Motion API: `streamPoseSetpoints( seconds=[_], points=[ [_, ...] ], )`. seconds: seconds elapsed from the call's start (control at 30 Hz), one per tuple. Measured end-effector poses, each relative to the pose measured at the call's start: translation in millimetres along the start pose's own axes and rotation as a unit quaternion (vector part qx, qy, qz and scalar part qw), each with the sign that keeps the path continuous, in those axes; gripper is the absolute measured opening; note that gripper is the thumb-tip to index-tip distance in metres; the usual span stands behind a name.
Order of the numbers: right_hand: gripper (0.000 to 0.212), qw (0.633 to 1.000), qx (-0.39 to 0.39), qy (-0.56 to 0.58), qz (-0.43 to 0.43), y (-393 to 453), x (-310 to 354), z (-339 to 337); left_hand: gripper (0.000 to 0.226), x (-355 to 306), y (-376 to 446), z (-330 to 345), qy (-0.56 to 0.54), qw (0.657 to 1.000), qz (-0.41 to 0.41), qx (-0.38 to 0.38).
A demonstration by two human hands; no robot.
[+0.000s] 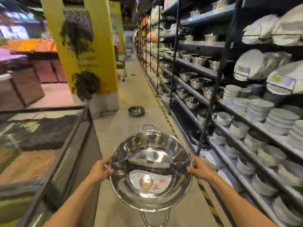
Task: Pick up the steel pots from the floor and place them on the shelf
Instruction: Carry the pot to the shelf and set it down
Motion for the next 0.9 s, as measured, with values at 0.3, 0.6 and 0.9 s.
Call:
streamPoseSetpoints(
  seconds=[0.3,0.6,0.9],
  points=[
    [0.072,0.997,0.070,0.007,-0.003,230,34,4,0.069,38,161,-62,-0.039,0.994,-0.063,-0.077],
    [0.074,0.997,0.076,0.029,0.007,442,51,33,0.064,88,371,-116,-0.037,0.994,-0.093,-0.052],
    [0.132,0.995,0.032,0.096,-0.003,626,93,37,0.049,120,600,-189,-0.052,0.994,-0.100,-0.013]
  ],
)
Point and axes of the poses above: each hand's wrist, its own y-axis towards the middle knuckle, its own z-axis out of the palm, x = y × z, the point moved 9 cm from there along y, towards the middle knuckle, and after that the axes turned 1 degree about z, right-handed, at the moved point
